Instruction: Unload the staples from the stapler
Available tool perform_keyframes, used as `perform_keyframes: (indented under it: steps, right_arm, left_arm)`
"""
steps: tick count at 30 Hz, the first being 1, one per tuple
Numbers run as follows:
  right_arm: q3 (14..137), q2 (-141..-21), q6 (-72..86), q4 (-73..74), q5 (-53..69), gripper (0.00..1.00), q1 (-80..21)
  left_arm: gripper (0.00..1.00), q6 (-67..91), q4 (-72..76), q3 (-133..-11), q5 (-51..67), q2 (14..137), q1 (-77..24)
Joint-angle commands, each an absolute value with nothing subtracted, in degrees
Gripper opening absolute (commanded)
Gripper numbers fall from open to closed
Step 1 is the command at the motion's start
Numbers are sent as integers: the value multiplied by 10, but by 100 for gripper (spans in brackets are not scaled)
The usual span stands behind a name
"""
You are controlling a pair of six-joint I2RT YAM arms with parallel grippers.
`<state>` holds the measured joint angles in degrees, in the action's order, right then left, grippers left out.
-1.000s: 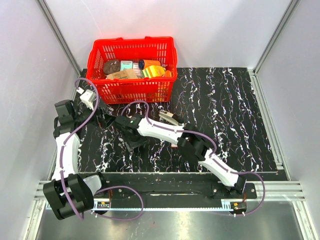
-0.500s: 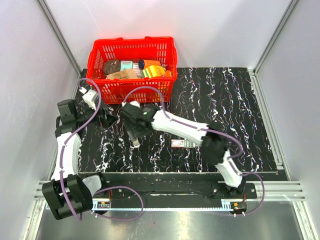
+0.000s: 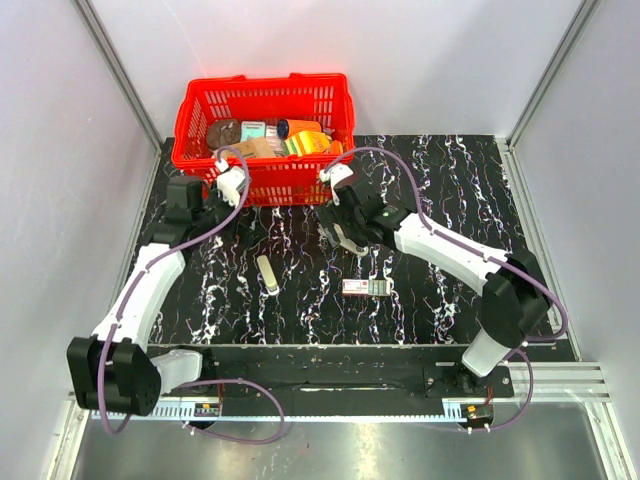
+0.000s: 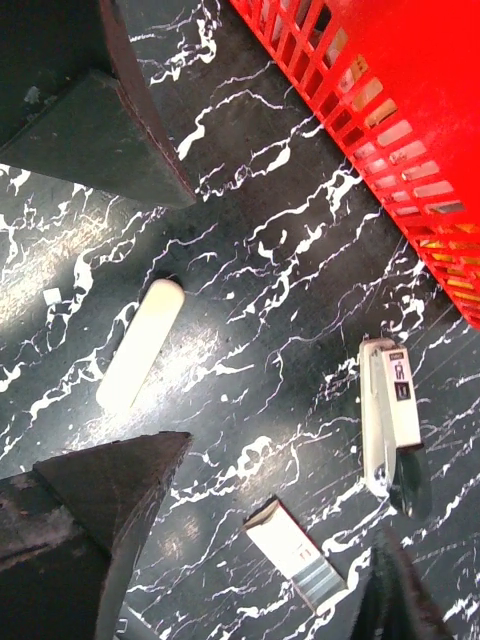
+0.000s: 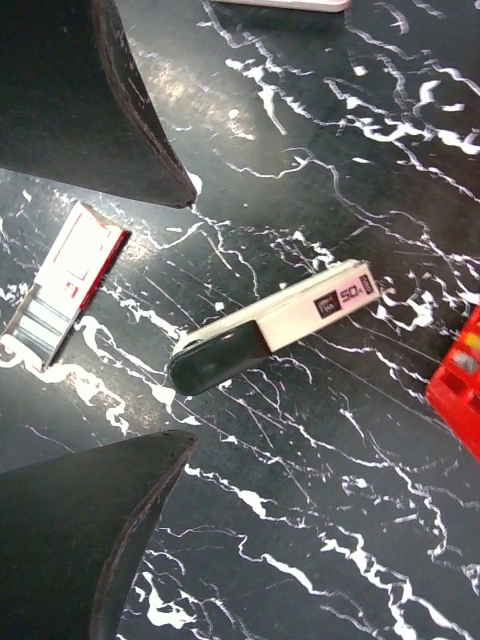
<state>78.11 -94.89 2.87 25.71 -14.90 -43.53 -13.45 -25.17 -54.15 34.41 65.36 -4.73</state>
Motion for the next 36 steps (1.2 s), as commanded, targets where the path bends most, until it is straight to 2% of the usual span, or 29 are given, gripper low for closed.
perform_keyframes:
  steps: [1, 8, 16, 21, 28, 31, 34, 36]
  right_arm:
    - [749, -946, -86, 163, -72, 98, -410]
    - [708, -969, -102, 121, -2, 93, -360]
    - [718, -1016, -100, 123, 87, 86, -343]
    - [708, -1032, -90, 118, 95, 75, -341]
    - [709, -1051, -90, 119, 79, 70, -342]
    - [711, -1058, -87, 119, 74, 63, -342]
    - [721, -1068, -79, 134, 74, 47, -342]
    - [730, -1077, -76, 151, 71, 47, -342]
  left_arm:
    - [99, -120, -265, -600, 258, 681, -62]
    - [99, -127, -243, -578, 249, 657, -63]
    - [99, -137, -254, -600, 251, 685, -63]
    - [99, -142, -250, -592, 251, 681, -64]
    - [99, -165, -265, -590, 243, 678, -64]
    - [99, -171, -265, -585, 237, 672, -62]
    - [99, -170, -264, -579, 245, 667, -63]
    - [99, -167, -264, -577, 255, 665, -63]
